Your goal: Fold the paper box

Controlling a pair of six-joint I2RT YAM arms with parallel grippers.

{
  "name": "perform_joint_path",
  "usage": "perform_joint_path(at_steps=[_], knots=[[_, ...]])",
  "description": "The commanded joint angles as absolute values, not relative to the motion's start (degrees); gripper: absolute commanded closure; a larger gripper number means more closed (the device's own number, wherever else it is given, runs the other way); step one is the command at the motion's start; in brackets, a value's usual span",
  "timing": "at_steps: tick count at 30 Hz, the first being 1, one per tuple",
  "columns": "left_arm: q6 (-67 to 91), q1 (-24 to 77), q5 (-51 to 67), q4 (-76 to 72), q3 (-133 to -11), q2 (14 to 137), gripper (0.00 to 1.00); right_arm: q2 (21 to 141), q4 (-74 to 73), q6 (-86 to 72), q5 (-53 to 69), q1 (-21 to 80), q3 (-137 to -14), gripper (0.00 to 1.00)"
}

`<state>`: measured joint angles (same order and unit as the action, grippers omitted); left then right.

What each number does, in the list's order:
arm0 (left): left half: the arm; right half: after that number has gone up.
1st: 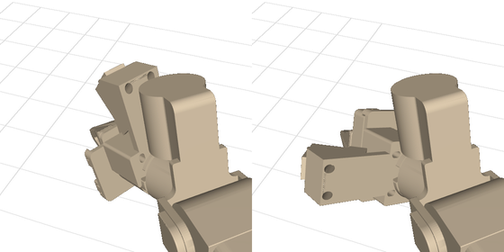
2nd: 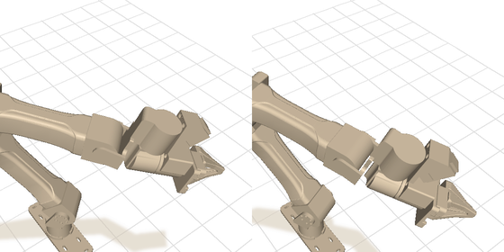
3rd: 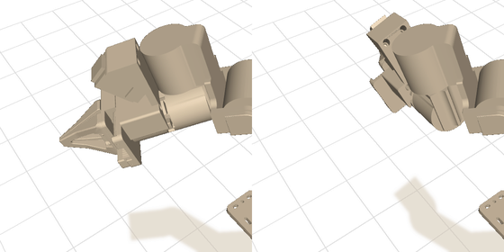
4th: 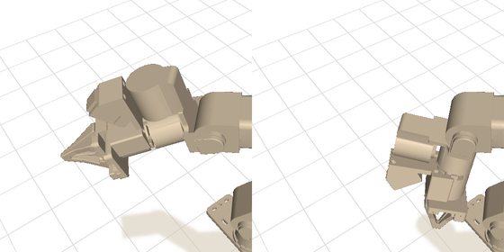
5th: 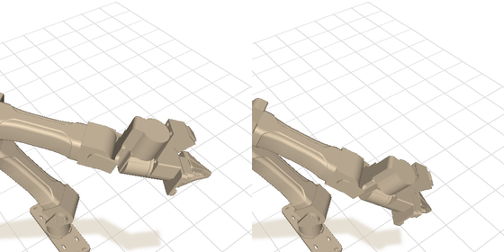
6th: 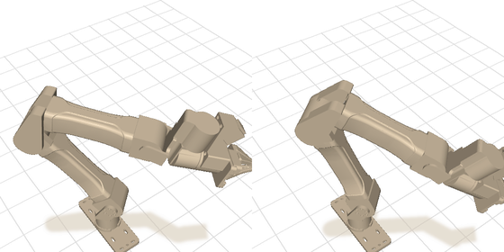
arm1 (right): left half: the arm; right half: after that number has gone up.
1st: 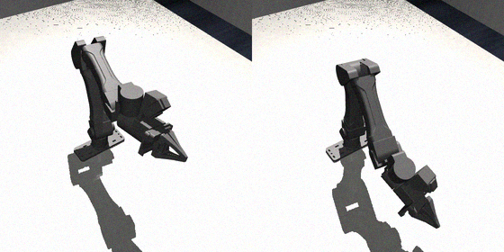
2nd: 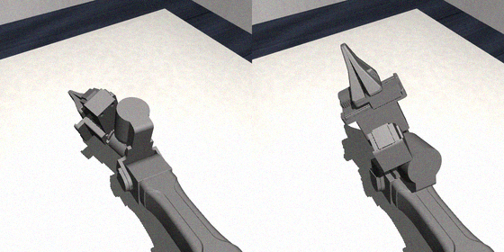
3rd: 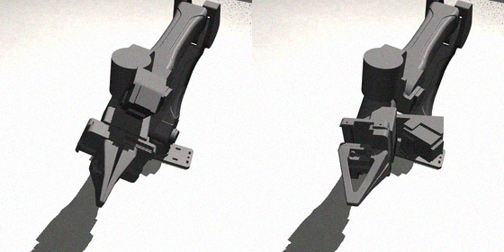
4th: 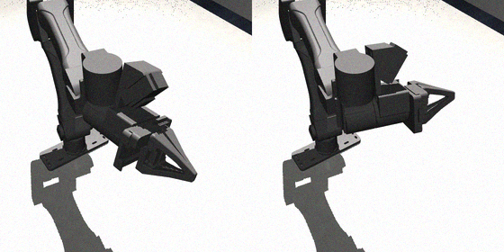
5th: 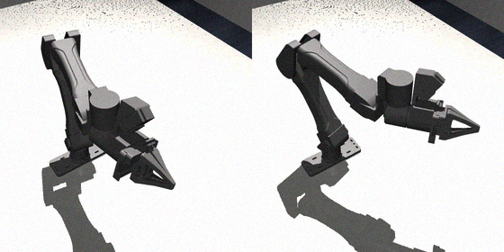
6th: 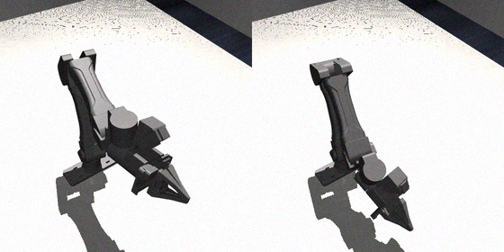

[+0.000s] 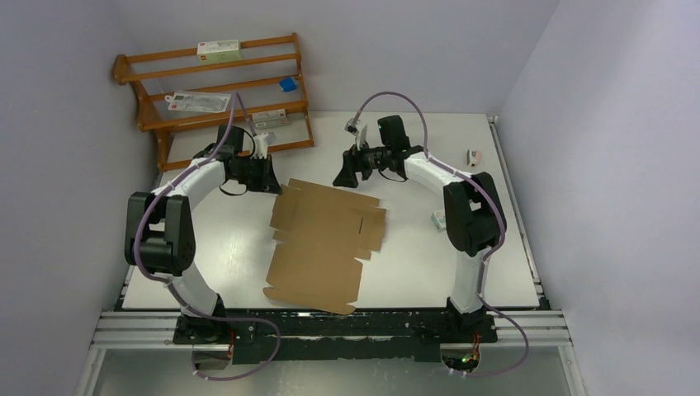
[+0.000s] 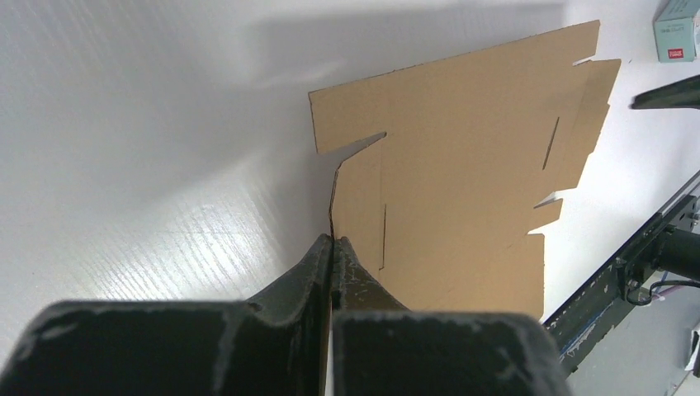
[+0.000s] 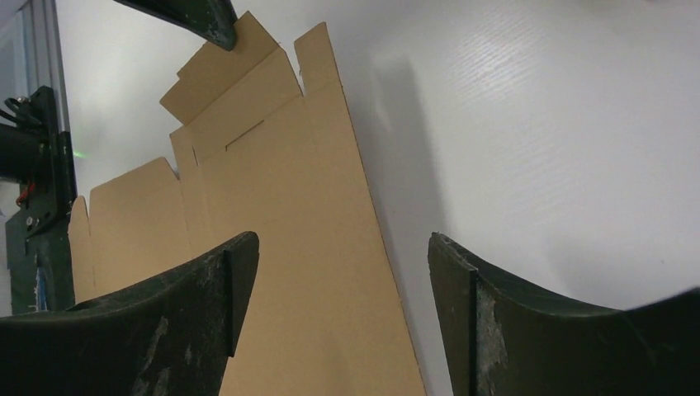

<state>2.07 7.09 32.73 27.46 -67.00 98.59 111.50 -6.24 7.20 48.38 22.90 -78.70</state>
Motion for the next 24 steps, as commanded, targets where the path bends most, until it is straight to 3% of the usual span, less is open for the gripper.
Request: perform_joint_path(at_steps=[1, 8, 13, 24], knots=[[0.7, 7.5, 35.4, 25.1, -66.9, 96.3, 0.95, 115.5, -13.3, 11.4, 50.9, 24.2, -83.0, 0.22], [0.7, 8.0, 36.5, 24.8, -66.8, 95.2, 0.95, 119.9, -16.6, 14.1, 51.5, 25.1, -87.5, 0.31], [0.7, 8.0, 36.3, 25.0, -66.8, 95.2, 0.95, 123.2, -21.8, 17.4, 53.2, 25.1, -91.6, 0.47], [0.7, 8.0, 37.5, 24.5, -66.6, 94.7, 0.95, 125.0, -25.2, 21.4, 55.0, 25.5, -93.3, 0.58]])
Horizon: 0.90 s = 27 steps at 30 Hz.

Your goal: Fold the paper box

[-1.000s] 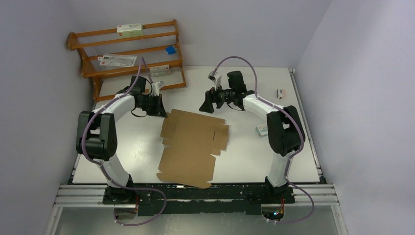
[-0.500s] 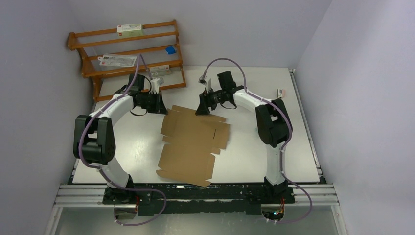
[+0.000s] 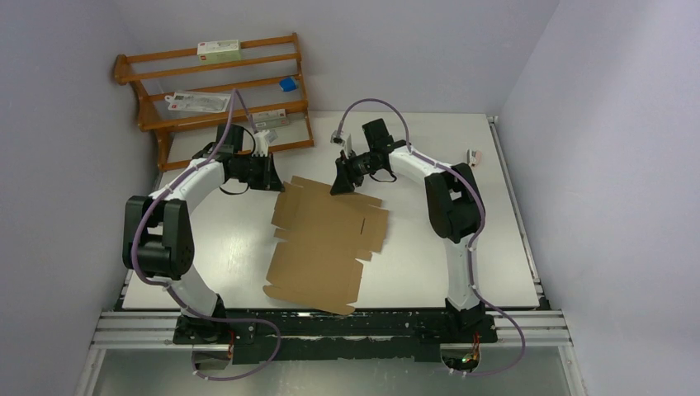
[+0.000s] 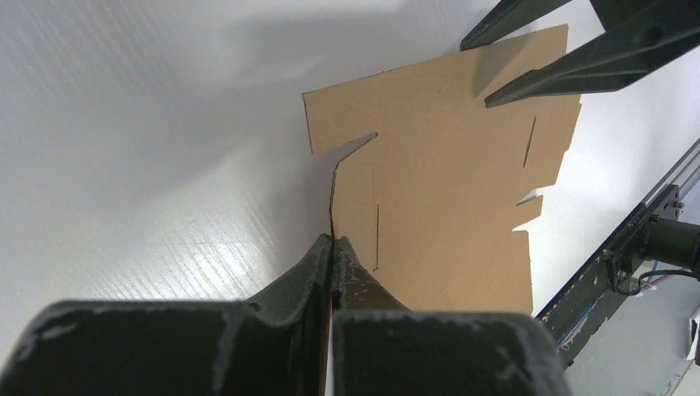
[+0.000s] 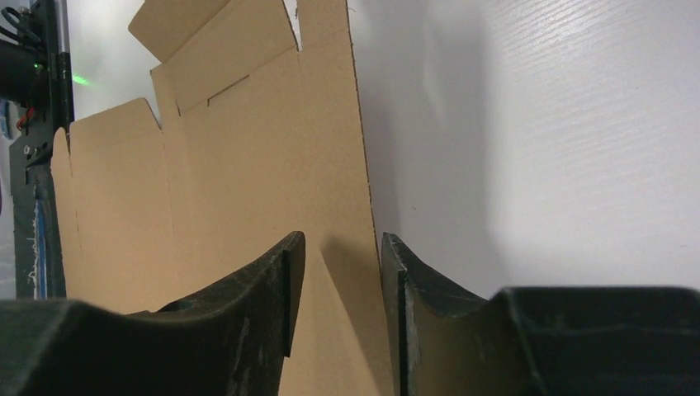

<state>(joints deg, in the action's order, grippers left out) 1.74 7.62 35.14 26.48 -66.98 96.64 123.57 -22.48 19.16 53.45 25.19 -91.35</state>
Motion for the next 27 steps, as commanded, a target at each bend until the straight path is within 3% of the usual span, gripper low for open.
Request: perform_joint_path(at_steps=[1, 11, 22, 27], knots=[[0.7, 8.0, 37.3, 24.5, -66.6, 94.7, 0.95, 125.2, -26.0, 21.7, 54.8, 25.6, -93.8, 0.6], [0.7, 7.9, 34.9, 25.8, -67.4, 96.6, 0.94, 123.8, -30.8, 26.2, 54.7, 25.9, -95.4, 0.92], [3.2, 5.4, 30.6, 27.2, -68.2, 100.0, 0.81, 119.2, -29.1, 27.4, 47.7, 27.9, -92.7, 0.98], [4.8, 4.3, 29.0, 27.8, -68.6, 102.5, 0.68, 117.6, -29.1, 28.2, 46.0, 28.8, -91.9, 0.99]])
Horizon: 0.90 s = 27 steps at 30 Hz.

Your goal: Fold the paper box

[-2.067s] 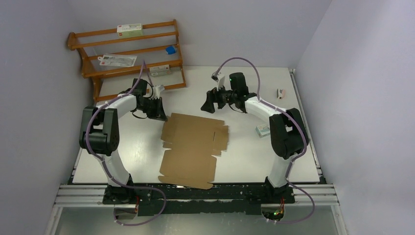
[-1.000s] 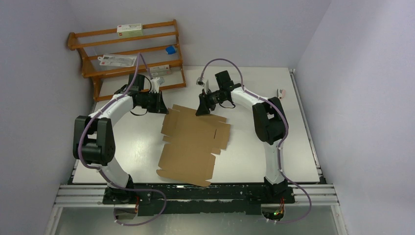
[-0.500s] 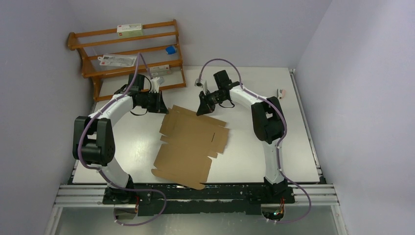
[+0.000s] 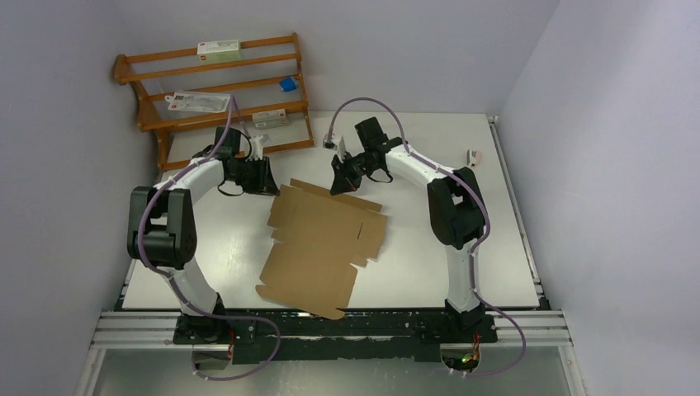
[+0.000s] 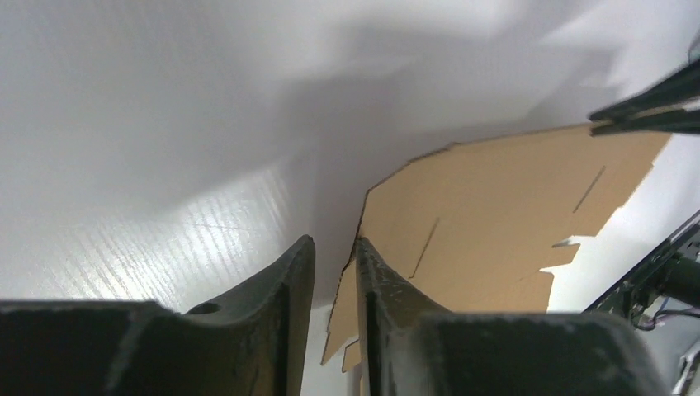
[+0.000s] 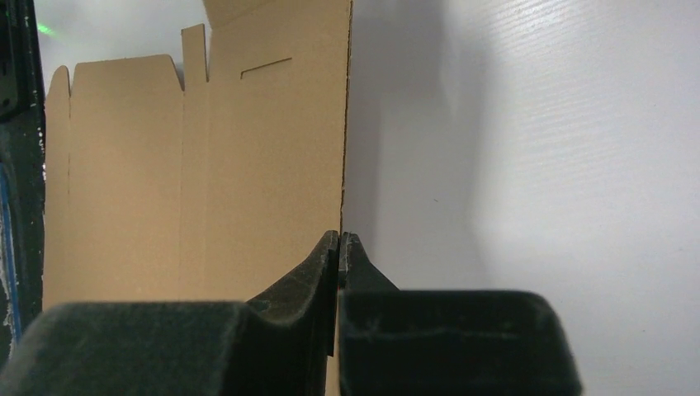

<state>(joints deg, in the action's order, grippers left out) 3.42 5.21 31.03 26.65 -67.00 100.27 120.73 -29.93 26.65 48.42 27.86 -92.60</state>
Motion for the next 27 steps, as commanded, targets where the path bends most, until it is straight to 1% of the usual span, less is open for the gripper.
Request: perform_joint_path(at_steps=[1, 5, 7, 10, 17, 20, 23, 27], knots=[[5.0, 4.3, 28.9, 27.9, -68.6, 103.0, 0.65, 117.3, -29.1, 28.2, 45.8, 29.1, -91.9, 0.99], [6.0, 4.3, 29.3, 27.4, -68.3, 103.2, 0.57, 116.4, -28.8, 28.0, 44.6, 29.7, -91.5, 0.99], [6.5, 4.4, 30.0, 26.8, -68.0, 103.0, 0.52, 115.9, -28.2, 27.7, 44.0, 30.1, -91.2, 1.0], [6.2, 4.2, 28.8, 27.4, -68.3, 101.8, 0.46, 115.2, -28.3, 27.9, 42.8, 30.5, -91.0, 1.0], [7.4, 4.1, 25.4, 25.8, -67.1, 92.0, 0.38, 114.8, -29.9, 29.0, 40.8, 30.9, -91.9, 1.0], [8.3, 4.5, 27.2, 23.4, -66.7, 88.2, 0.33, 114.6, -30.4, 29.5, 39.7, 31.3, -91.8, 1.0], [9.2, 5.9, 29.4, 21.8, -67.6, 87.6, 0.3, 114.2, -30.7, 30.3, 39.0, 31.6, -91.5, 1.0], [12.2, 8.3, 32.3, 18.9, -68.8, 90.5, 0.29, 113.8, -31.3, 31.6, 39.0, 32.0, -90.8, 1.0]])
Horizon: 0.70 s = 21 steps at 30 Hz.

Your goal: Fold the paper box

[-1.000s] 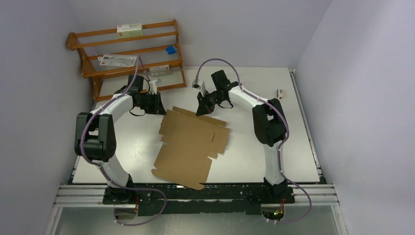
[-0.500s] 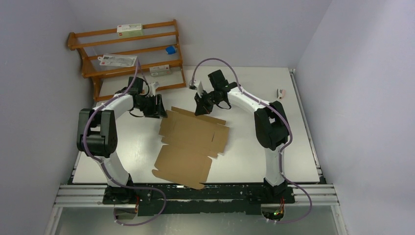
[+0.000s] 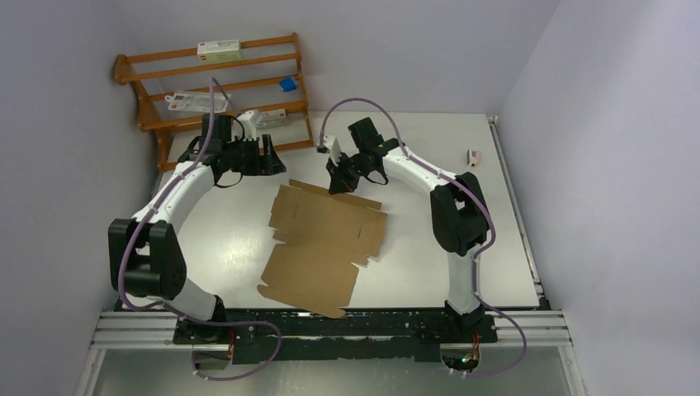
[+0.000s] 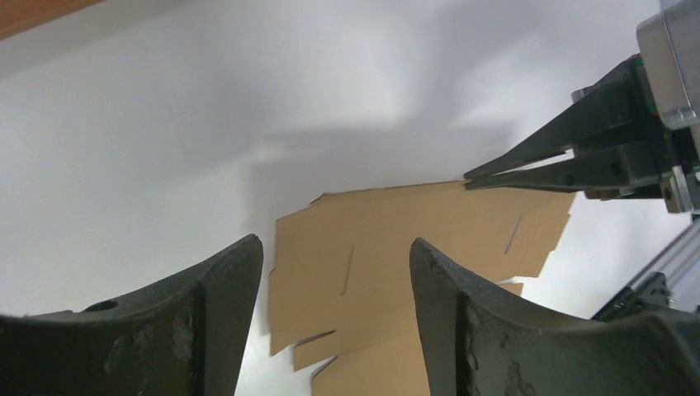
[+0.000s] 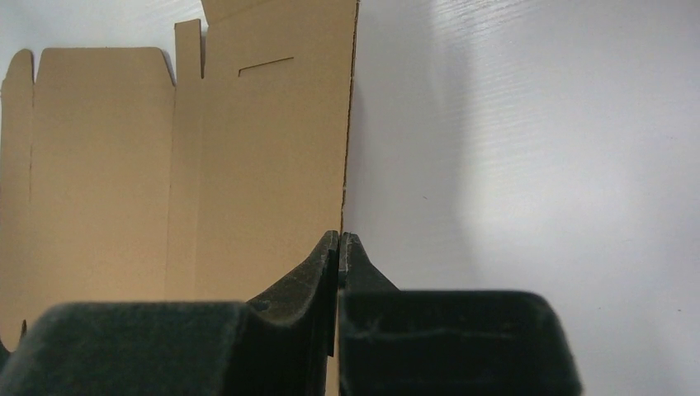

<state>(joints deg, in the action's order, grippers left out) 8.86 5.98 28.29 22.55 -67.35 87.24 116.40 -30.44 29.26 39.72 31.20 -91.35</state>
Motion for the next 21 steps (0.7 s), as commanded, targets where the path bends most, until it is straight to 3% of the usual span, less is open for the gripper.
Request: perform_joint_path(at_steps=[1, 12, 21], knots=[[13.1, 8.6, 32.8, 18.0, -68.9, 91.3, 0.29, 113.5, -31.4, 32.0, 38.8, 32.2, -90.5, 1.0], [20.1, 11.3, 34.0, 13.3, -73.7, 99.8, 0.29, 112.1, -31.9, 34.2, 38.1, 33.3, -90.3, 1.0], [20.2, 12.8, 33.7, 12.7, -67.4, 98.1, 0.33, 109.5, -27.5, 32.8, 35.8, 33.4, -87.9, 1.0]])
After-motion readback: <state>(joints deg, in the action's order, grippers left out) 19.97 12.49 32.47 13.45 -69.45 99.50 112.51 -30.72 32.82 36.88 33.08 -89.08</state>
